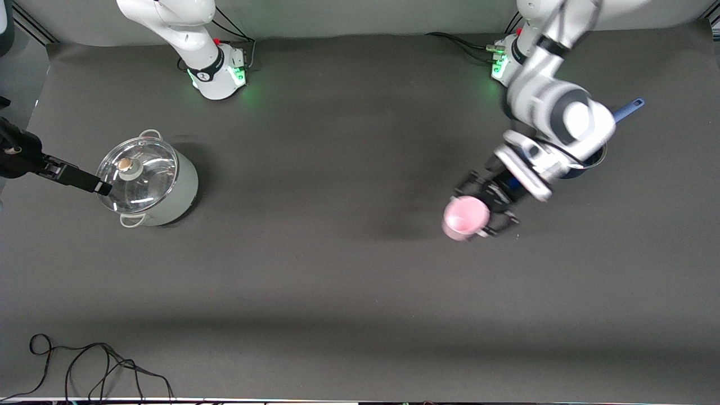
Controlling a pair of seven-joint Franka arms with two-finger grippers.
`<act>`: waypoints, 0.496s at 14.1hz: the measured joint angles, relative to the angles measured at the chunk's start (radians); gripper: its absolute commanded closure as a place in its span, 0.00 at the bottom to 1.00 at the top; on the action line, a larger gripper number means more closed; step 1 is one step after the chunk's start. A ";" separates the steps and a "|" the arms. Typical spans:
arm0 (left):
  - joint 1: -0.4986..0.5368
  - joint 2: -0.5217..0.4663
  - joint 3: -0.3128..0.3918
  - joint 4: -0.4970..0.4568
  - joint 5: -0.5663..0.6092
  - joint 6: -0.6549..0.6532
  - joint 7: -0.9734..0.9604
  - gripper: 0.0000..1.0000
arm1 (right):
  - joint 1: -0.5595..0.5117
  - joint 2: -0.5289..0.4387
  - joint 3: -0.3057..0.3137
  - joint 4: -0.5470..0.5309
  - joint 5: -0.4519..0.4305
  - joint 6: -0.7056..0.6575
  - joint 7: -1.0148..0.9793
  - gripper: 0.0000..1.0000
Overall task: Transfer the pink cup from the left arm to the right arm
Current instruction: 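Lift the pink cup with the left gripper toward the table middle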
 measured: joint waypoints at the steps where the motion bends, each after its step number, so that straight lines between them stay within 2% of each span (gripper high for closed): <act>1: -0.013 -0.023 -0.067 0.010 -0.047 0.062 -0.012 0.71 | 0.006 -0.001 0.008 0.013 0.017 -0.017 0.073 0.00; 4: -0.079 -0.050 -0.180 0.094 -0.081 0.233 -0.122 0.71 | 0.098 -0.005 0.022 0.054 0.036 -0.032 0.327 0.00; 7: -0.192 -0.053 -0.200 0.233 -0.082 0.390 -0.252 0.70 | 0.253 -0.002 0.028 0.076 0.037 -0.032 0.592 0.00</act>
